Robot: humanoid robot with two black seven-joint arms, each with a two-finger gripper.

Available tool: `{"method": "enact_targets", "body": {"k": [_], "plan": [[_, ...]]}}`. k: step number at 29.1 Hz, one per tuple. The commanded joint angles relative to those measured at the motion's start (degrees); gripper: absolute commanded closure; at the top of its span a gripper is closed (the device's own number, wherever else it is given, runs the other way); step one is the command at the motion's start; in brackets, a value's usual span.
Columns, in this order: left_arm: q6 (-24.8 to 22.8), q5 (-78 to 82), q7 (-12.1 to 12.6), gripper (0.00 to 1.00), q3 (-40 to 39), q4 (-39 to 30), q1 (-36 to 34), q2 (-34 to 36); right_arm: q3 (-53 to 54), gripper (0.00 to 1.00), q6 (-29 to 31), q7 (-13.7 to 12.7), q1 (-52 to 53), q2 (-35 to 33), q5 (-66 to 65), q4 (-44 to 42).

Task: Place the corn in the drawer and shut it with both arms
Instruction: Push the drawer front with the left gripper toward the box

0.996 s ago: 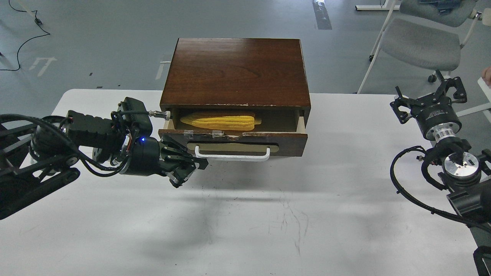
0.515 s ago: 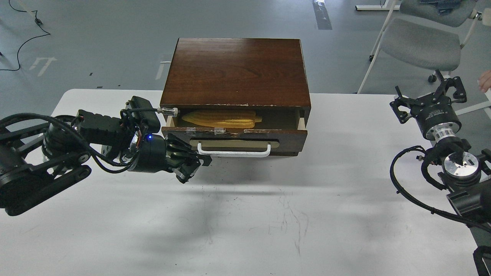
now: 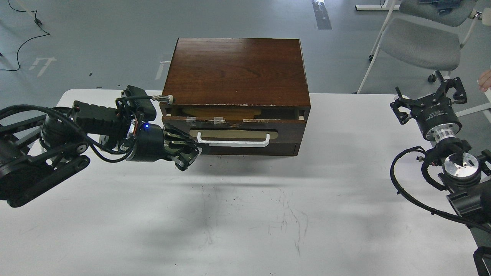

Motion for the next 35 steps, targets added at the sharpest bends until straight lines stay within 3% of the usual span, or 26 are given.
{"method": "enact_targets", "body": {"k": [1,35], "plan": [[-0.01,-0.01,0.00,1.00,0.03,0.26,-0.06,-0.91,-0.03,0.00,0.00,0.00,0.08,0.01,0.00,0.00],[3.16,-0.10,0.00,1.00,-0.06,4.91,-0.76,-2.06,-0.03,0.00,0.00,0.00,0.16,0.10,0.00,-0.09]]}}
